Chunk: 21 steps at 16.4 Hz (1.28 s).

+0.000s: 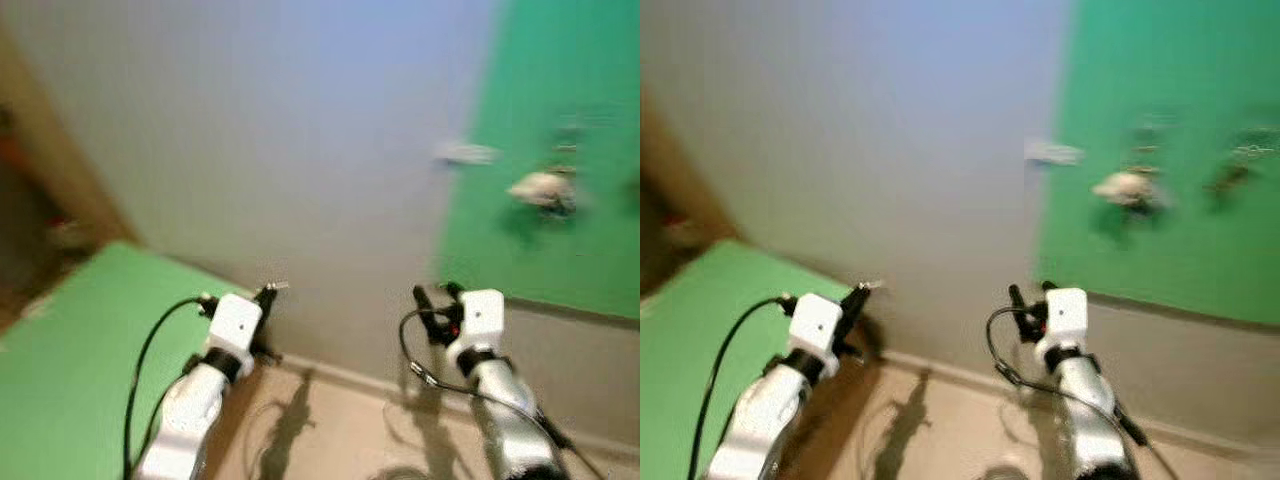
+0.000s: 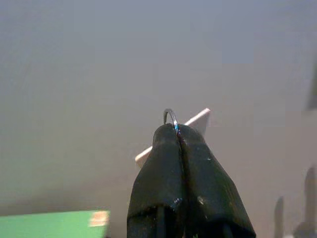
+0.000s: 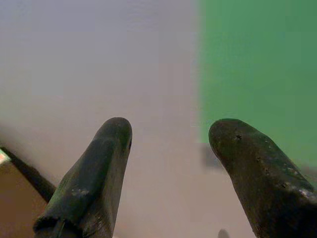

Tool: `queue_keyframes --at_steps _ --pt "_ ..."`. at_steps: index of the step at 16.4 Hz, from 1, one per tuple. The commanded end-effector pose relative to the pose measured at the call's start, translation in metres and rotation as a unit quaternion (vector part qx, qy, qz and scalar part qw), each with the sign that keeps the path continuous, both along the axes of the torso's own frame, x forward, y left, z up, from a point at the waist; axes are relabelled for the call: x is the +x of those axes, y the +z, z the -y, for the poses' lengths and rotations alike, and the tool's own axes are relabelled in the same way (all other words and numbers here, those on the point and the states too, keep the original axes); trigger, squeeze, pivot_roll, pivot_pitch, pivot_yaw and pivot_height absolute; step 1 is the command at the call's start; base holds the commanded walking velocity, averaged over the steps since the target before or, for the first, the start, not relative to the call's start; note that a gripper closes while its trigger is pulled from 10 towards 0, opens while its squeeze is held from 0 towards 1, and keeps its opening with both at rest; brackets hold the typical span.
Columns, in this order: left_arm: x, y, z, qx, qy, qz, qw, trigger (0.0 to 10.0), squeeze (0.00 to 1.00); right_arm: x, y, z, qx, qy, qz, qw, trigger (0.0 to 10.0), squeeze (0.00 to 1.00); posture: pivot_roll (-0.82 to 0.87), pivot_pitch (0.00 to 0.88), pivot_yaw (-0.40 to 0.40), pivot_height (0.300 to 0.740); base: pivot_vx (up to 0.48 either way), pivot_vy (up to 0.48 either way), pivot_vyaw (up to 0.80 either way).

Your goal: Hang keys on a hook

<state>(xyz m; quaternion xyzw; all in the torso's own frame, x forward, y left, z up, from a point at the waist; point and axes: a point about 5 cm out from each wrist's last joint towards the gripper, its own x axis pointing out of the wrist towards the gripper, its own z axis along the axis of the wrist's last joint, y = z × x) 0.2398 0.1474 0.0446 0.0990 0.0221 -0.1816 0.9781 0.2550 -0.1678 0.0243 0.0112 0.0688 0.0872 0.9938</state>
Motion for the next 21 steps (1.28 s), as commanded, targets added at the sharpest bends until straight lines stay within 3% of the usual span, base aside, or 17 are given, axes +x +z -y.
queue_keyframes --at_steps 1,5,21 --pt "-0.0009 0.0006 -0.0033 0.002 -0.001 0.005 1.0 0.0 0.0 0.0015 0.0007 -0.0043 0.007 0.008 -0.002 1.0 10.0 0.0 -0.23 0.0 0.136 0.74 0.0 -0.48 -0.49" --pt "-0.001 -0.0013 0.0004 0.006 -0.006 0.002 1.0 0.0 0.0 0.0006 0.0002 -0.0071 0.001 0.014 0.0 1.0 10.0 0.0 -0.23 0.0 0.138 0.732 0.0 -0.36 -0.47" --pt "0.0007 -0.0014 -0.0011 0.009 -0.006 0.005 1.0 0.0 0.0 0.0028 -0.0006 -0.0077 -0.005 0.019 -0.003 1.0 10.0 0.0 -0.23 0.0 0.133 0.722 0.0 -0.45 0.0"
